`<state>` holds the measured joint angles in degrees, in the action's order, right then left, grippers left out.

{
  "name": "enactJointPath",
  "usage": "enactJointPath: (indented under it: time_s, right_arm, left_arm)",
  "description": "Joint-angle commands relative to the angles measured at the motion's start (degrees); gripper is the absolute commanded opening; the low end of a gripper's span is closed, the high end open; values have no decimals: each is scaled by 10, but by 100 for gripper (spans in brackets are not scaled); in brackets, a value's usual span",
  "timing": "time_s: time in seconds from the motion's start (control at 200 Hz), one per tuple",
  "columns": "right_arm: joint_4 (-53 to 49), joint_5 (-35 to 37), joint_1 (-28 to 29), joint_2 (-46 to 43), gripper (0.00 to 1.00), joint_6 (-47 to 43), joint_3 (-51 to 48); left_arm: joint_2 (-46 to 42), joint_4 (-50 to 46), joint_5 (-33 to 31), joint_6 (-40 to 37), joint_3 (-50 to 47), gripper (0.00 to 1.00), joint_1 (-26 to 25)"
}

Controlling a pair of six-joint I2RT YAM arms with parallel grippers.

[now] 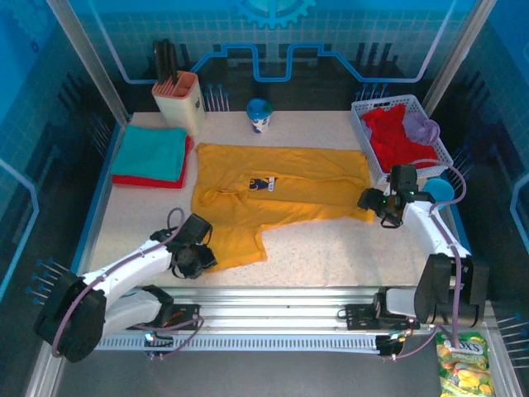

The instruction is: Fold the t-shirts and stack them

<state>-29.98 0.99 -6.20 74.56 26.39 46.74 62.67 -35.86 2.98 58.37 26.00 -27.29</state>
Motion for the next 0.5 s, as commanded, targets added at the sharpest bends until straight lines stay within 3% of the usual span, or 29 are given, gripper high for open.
enactJointPath:
  time_s: [0.0,0.16,0.49]
  right_arm:
    - [19,-5,-9,25,78,11,16]
    - [41,-4,-13,74,73,13,33]
    - [61,-26,-16,155,58,14,94]
  left_arm:
    - [11,37,16,12,-22,20,-9]
    - [11,23,9,6,-11,0,-9]
    - [-7,-19,-9,-11,13,0,-9]
